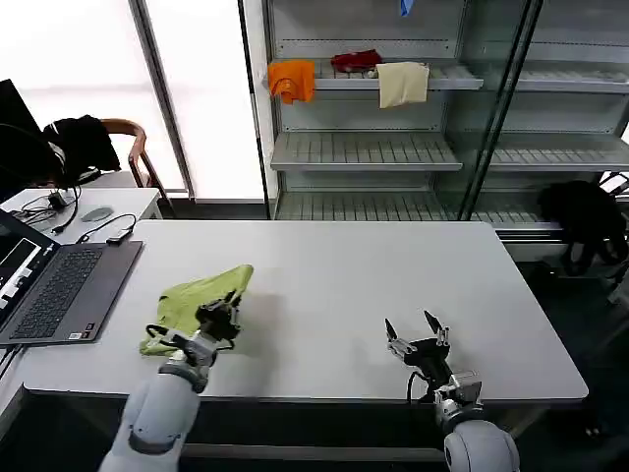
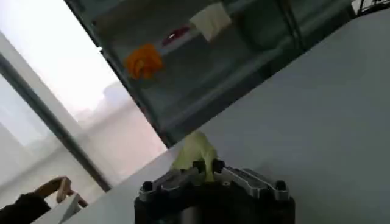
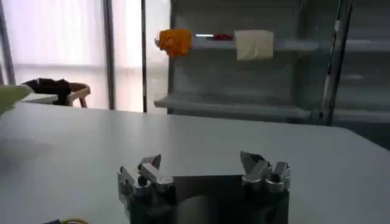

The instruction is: Fold and organize the clothes.

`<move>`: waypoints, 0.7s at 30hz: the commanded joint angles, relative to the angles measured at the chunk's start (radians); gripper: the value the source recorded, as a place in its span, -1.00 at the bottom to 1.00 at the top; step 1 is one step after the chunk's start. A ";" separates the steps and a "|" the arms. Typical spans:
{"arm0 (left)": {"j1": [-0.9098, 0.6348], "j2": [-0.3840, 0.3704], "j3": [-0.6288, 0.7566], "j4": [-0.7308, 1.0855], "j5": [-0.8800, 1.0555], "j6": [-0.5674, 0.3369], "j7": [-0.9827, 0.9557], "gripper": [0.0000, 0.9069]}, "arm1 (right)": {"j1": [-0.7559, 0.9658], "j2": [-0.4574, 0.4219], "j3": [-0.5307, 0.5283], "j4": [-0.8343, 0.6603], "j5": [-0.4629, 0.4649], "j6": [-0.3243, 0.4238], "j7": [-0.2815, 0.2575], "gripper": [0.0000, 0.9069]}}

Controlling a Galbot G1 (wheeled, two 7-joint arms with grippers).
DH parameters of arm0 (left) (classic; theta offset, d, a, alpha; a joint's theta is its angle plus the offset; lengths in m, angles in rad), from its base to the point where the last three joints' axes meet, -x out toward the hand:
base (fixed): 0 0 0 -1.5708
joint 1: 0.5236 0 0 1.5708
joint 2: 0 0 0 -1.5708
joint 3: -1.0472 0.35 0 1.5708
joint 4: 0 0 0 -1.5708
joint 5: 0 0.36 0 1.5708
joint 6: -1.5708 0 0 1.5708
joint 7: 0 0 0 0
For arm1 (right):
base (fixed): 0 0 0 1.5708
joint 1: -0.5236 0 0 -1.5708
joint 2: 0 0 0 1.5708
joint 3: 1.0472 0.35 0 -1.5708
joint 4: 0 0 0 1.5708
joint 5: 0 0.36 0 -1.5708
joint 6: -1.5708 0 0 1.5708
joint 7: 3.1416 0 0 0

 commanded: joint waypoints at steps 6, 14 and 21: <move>-0.291 -0.129 0.355 0.288 -0.204 -0.021 -0.264 -0.93 | 0.016 0.003 0.006 0.052 -0.012 -0.044 0.001 1.00; -0.357 -0.227 0.434 0.408 -0.213 0.006 -0.346 1.00 | 0.049 0.013 -0.021 0.059 -0.016 -0.096 0.006 1.00; -0.354 -0.164 0.410 0.312 -0.288 0.039 -0.342 1.00 | 0.091 0.038 -0.072 0.029 -0.019 -0.138 0.021 1.00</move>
